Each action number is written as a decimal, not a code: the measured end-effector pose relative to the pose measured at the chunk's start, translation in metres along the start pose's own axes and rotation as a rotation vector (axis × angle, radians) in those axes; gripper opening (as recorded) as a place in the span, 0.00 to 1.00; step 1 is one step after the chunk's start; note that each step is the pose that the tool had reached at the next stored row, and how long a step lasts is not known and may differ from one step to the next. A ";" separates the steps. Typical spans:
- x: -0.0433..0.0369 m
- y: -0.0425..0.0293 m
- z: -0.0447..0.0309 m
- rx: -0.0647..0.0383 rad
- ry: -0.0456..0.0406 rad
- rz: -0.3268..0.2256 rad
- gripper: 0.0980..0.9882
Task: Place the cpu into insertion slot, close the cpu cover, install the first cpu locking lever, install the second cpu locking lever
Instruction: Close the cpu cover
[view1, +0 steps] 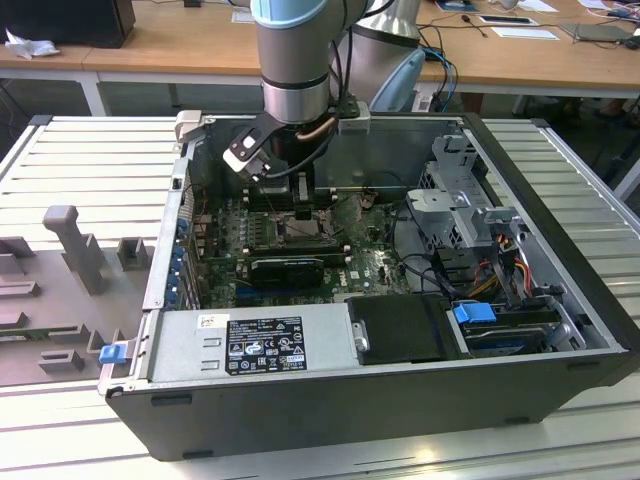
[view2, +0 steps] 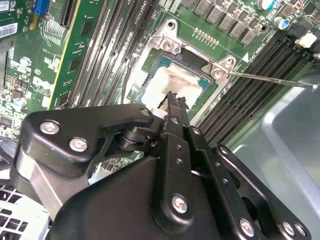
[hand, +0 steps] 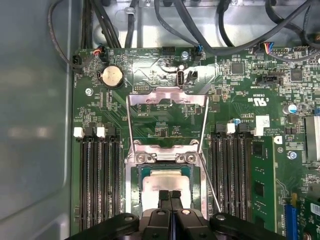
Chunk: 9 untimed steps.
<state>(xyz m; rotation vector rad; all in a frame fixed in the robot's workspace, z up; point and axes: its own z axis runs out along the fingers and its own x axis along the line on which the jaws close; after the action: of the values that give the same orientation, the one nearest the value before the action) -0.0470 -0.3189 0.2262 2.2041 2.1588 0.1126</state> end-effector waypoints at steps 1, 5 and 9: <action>0.0000 0.0001 -0.0007 0.000 0.0000 0.000 0.01; -0.0002 0.0044 -0.0010 0.002 0.0000 0.000 0.01; -0.0001 0.0059 -0.0060 0.002 0.0001 0.001 0.01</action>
<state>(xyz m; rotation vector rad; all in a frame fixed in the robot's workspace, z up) -0.0416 -0.3192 0.2327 2.2059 2.1594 0.1105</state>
